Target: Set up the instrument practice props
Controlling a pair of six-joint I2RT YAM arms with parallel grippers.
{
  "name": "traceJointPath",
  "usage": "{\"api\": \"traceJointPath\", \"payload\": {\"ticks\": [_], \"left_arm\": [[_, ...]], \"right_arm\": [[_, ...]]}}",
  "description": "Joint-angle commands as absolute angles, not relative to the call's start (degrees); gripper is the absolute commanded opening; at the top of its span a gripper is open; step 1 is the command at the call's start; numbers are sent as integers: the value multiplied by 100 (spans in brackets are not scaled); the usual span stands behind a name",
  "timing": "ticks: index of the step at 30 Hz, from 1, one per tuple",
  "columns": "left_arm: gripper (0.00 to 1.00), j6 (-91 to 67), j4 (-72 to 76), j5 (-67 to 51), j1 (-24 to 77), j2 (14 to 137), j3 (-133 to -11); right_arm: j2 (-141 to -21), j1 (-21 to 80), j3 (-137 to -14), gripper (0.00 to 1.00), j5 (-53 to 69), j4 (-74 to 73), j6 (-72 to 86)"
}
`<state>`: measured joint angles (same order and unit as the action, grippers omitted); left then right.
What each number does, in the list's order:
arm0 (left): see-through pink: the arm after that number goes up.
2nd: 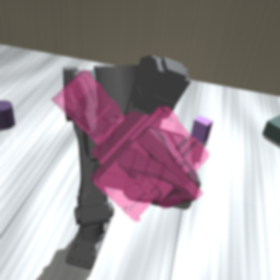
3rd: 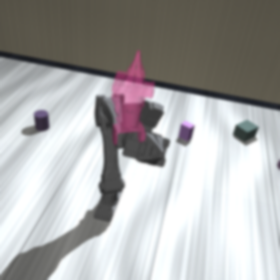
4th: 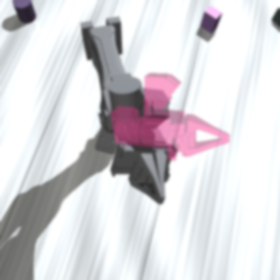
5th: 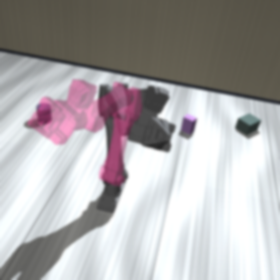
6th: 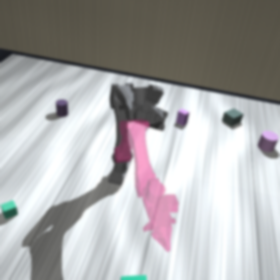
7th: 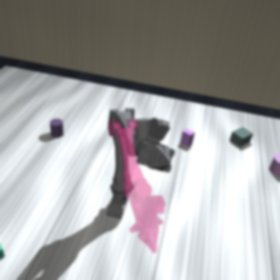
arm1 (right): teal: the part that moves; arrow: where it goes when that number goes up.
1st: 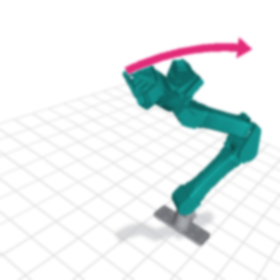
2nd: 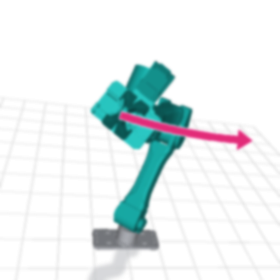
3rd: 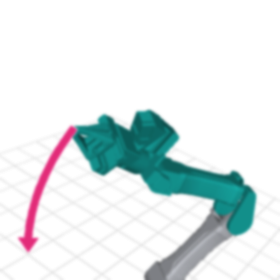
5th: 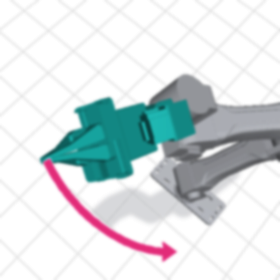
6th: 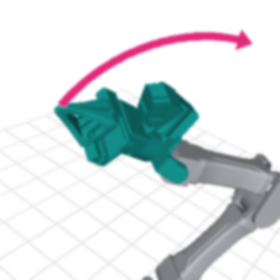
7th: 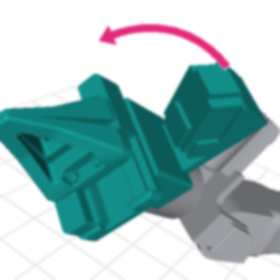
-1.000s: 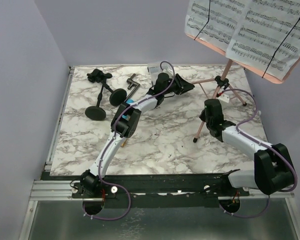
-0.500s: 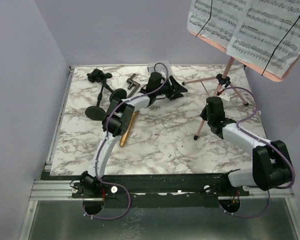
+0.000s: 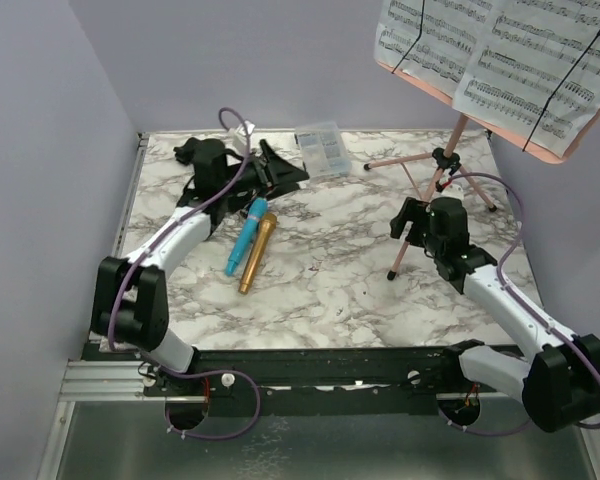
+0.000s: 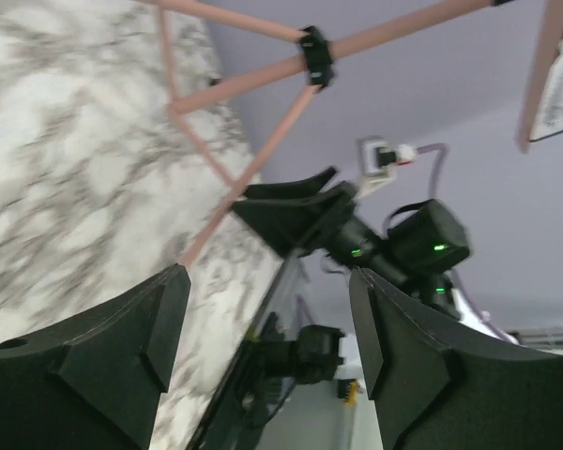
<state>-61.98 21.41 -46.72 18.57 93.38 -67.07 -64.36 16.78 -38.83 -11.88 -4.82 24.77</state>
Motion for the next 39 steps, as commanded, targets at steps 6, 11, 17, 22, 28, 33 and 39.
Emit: {"api": "traceJointPath", "payload": {"ticks": [6,11,17,22,28,33,39], "left_arm": [[81,-2767,-2824,-1334,202,7334,-6114],[96,-3292,-2171,-325,-218,7392,-6014],[93,-6101,-1563,-1952,-629,9031,-6890],[90,-7315,-1287,-2049,-608,10529,-8005],[90,-7439,-1791,-867,-430,11726,-9050],[83,-7628,-2385,182,-226,12320,-9340],[71,-7280,-2472,765,-29,12967,-9943]], "right_arm": [[-5176,1730,-3935,86,234,-1521,2163],[-4741,1809,-3986,86,1200,-1703,2153],[-4483,1879,-4038,87,1870,-1792,2341],[-4215,1880,-4115,86,1687,-2004,2306],[-4213,1880,-4254,86,1571,-2170,2309],[-4237,1879,-4350,86,1436,-2248,2362],[-4285,1881,-4409,87,1367,-2287,2361]]}}
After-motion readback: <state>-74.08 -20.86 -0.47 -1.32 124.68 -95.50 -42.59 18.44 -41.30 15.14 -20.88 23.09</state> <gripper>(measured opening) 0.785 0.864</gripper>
